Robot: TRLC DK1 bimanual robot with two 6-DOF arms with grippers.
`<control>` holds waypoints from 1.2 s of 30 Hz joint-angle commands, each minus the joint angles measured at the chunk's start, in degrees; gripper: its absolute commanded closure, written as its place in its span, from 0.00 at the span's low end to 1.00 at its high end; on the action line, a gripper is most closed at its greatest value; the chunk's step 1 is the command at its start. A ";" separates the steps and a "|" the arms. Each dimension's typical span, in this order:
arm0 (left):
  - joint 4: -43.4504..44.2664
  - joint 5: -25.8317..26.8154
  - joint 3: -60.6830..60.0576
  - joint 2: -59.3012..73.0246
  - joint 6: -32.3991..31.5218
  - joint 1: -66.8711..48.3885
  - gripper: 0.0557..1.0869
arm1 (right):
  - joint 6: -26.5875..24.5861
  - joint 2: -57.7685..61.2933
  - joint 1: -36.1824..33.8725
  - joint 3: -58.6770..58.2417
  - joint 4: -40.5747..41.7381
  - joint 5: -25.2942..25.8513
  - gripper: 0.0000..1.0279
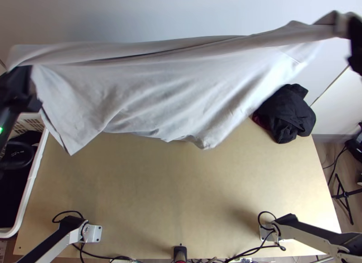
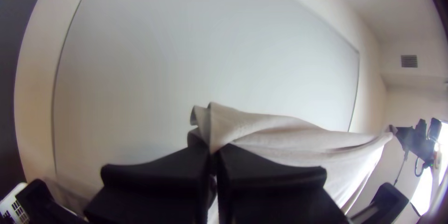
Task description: Fold the t-shirt
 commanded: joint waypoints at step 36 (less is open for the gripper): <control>-1.77 4.34 -41.56 -30.66 8.81 -3.07 0.96 | -5.88 -24.77 3.04 -50.67 1.05 -1.56 0.97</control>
